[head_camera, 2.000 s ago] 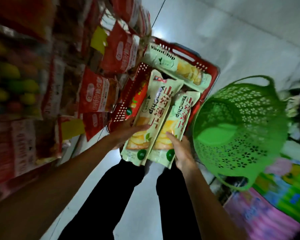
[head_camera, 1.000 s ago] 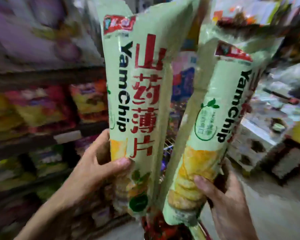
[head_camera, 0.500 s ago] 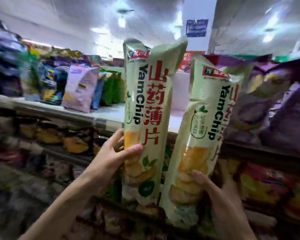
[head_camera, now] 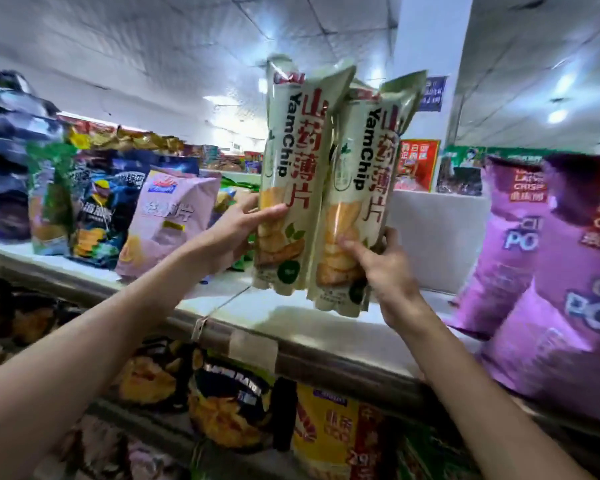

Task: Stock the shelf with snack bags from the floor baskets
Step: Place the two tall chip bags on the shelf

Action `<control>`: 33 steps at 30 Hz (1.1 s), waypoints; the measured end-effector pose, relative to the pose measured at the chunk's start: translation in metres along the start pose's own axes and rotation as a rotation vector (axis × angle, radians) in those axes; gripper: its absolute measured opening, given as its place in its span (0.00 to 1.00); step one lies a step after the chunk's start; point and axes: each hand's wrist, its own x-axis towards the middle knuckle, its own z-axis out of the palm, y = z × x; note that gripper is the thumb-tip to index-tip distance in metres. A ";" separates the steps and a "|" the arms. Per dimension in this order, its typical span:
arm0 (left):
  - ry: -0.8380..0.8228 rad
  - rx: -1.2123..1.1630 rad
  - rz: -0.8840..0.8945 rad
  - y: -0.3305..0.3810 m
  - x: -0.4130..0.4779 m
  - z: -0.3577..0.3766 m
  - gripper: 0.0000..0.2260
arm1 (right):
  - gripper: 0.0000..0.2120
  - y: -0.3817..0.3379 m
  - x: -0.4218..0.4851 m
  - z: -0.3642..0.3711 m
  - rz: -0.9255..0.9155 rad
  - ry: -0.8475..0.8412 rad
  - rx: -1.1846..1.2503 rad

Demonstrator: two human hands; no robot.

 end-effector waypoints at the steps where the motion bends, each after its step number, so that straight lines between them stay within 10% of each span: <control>1: -0.011 -0.004 -0.023 -0.011 0.016 -0.005 0.20 | 0.19 0.007 0.012 0.003 0.022 -0.020 -0.018; 7: -0.122 -0.054 -0.081 -0.062 0.064 -0.034 0.39 | 0.28 0.040 0.041 0.014 0.051 0.010 -0.155; 33: -0.384 -0.091 -0.054 -0.095 0.075 -0.061 0.25 | 0.41 0.054 0.034 0.029 0.112 0.032 -0.309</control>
